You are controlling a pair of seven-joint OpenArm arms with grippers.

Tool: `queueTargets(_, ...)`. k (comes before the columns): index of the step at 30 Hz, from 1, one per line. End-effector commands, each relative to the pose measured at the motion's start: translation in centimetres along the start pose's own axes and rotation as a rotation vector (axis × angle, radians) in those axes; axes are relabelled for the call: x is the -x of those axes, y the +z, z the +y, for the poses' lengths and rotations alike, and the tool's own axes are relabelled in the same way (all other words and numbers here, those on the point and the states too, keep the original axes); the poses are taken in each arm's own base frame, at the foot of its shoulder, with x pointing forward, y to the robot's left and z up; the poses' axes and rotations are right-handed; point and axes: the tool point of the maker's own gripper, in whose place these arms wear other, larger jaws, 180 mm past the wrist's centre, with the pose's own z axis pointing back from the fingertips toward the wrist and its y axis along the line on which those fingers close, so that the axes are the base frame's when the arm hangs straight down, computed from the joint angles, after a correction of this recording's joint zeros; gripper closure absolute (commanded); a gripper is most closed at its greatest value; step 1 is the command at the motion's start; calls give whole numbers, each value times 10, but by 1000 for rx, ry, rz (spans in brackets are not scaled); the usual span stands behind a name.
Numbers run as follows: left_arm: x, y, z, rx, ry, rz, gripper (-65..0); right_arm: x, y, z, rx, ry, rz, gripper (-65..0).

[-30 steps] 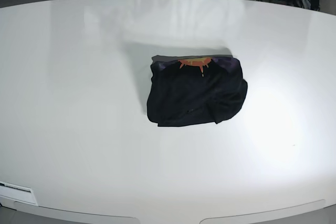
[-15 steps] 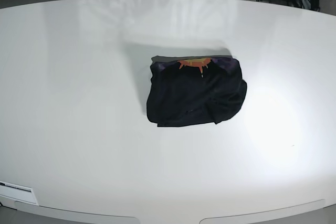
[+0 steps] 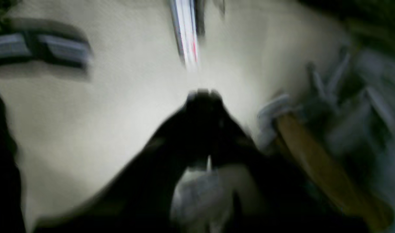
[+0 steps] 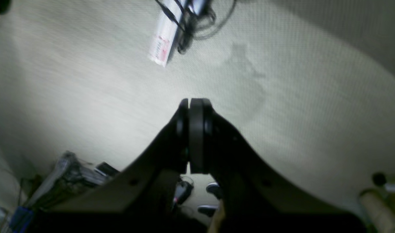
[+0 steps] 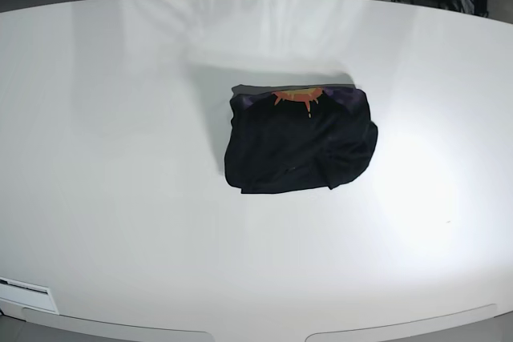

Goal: Fold the T-shirt properly

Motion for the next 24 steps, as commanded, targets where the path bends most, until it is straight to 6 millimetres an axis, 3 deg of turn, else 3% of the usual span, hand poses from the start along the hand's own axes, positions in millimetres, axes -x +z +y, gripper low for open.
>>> queueTargets(1, -5, -1, 11, -28, -14, -25, 0, 4, -6, -8, 18, -19, 4, 0)
queueTargets(5, -26, -27, 28, -151, -74, -83, 0, 5, -30, -44, 106, -86, 2, 0)
queueTargets(8, -26, -49, 20, -221, -73, -108, 0, -2, -42, -52, 102, -108, -30, 0)
queueTargets(12, -21, -75, -4, -299, -63, -121, 0, -37, -54, -36, 10, -126, -114, 0)
queueTargets(17, -23, -94, -35, -289, -41, -153, 0, -65, -61, -35, 14, -142, -143, 0)
queueTargets(24, -34, -103, -53, -257, -38, -179, 0, -80, -72, 16, -11, 87, -159, 0)
